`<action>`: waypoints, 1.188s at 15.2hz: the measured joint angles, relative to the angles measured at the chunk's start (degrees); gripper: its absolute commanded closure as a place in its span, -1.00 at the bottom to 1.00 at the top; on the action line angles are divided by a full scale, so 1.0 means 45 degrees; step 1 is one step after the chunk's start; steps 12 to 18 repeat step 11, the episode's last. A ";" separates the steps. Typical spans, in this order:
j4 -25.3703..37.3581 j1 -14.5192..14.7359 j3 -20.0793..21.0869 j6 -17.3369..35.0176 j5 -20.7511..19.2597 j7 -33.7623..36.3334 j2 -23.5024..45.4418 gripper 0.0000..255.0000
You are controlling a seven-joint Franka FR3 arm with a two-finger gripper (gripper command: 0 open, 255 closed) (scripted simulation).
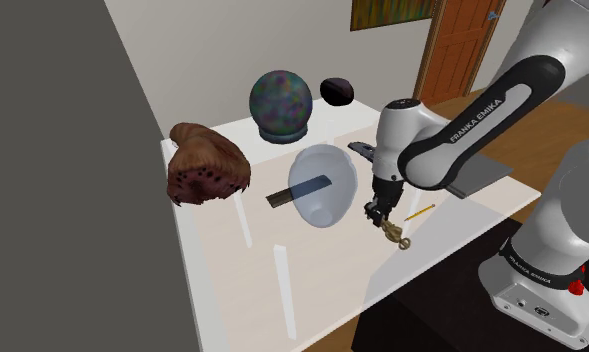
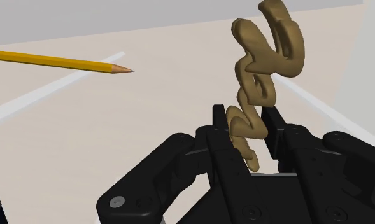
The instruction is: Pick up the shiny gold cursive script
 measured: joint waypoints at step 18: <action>0.0379 0.0029 -0.0118 -0.2639 -0.0074 0.0124 -0.2264 1.00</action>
